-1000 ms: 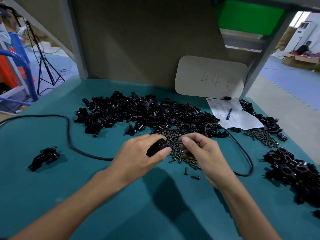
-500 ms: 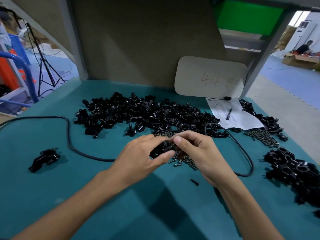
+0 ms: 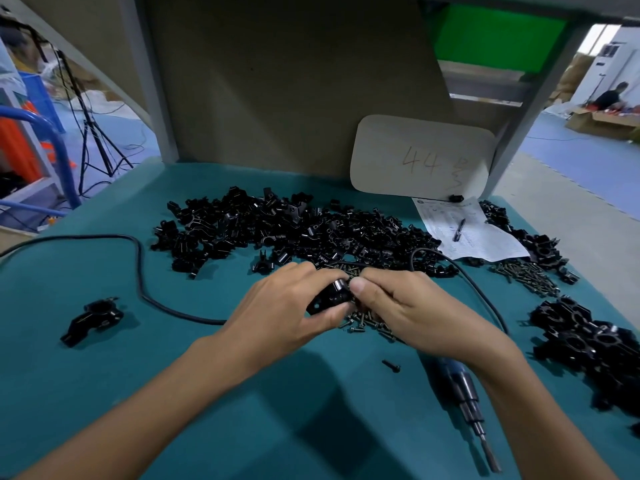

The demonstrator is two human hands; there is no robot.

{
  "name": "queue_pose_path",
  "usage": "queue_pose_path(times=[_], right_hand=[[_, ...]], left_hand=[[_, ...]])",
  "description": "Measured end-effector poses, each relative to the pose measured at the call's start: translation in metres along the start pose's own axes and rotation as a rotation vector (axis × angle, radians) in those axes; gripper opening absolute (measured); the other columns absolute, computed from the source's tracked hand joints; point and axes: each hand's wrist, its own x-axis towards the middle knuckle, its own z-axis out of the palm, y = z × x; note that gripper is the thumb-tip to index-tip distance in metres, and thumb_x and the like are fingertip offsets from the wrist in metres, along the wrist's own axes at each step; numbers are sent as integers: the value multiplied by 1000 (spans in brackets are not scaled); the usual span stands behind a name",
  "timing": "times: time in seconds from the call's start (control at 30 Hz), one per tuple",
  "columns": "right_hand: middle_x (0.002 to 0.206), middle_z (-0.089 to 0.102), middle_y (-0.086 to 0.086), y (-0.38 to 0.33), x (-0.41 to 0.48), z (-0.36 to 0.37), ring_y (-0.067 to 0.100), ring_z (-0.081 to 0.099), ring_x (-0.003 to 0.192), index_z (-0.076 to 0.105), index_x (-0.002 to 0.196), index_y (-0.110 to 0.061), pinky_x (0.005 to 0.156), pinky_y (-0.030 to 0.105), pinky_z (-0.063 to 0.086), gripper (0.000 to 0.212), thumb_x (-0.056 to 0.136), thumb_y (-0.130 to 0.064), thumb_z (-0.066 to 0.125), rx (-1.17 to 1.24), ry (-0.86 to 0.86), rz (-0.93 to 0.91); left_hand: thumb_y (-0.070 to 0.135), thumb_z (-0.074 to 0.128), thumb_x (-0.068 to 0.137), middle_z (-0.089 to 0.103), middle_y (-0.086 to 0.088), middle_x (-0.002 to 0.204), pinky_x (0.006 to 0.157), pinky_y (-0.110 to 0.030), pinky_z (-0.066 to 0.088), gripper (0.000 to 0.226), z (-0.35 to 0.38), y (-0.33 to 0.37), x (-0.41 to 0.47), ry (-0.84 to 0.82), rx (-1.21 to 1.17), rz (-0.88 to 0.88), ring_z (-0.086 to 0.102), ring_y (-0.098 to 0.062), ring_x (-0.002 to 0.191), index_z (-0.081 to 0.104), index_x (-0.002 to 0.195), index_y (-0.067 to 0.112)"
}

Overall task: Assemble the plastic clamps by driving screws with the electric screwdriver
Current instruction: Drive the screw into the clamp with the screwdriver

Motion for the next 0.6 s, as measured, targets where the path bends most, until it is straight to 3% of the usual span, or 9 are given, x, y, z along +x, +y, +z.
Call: queue_pose_path(times=[0.1,0.23,0.33,0.37,0.5,0.6], right_hand=[[64,41,-9,-2,3,-2,7,36,59,48,74,-17,56,24,32,40,109,-35,42,100,-104,6],[64,48,-10,-2,2,-3,6,42,59,53,76,-11,59,24,37,57,103,-58,35,114,-129,18],[66,49,-12,1,0,-5,5,43,61,50,84,-10,60,22,38,36,109,-35,43,213,-201,27],[64,47,-12,1,0,-4,5,41,59,48,81,-11,59,22,37,37,110,-34,42,218,-202,19],[65,57,-8,11,-3,-5,6,53,59,54,80,-26,59,26,44,66,88,-85,28,65,-119,104],[95,63,-10,52,-17,-4,9,61,83,49,104,-40,70,35,48,55,84,-87,29,-320,107,376]], left_hand=[[61,46,95,47,22,90,71,-22,42,44,-2,3,0,6,17,40,40,0,84,61,125,33],[60,46,96,41,23,87,69,-10,33,43,-2,3,0,4,56,68,35,1,82,61,124,31],[60,45,96,41,24,88,69,-8,31,43,0,3,0,18,44,66,35,2,82,62,123,31],[60,45,96,41,24,89,69,-8,32,42,0,3,0,20,44,70,35,2,83,62,122,32],[64,42,96,53,21,92,69,-15,34,43,1,0,-1,38,67,73,39,2,84,62,119,33],[68,31,98,59,14,90,67,-23,38,52,1,-2,-3,62,99,73,46,-6,82,62,106,26]])
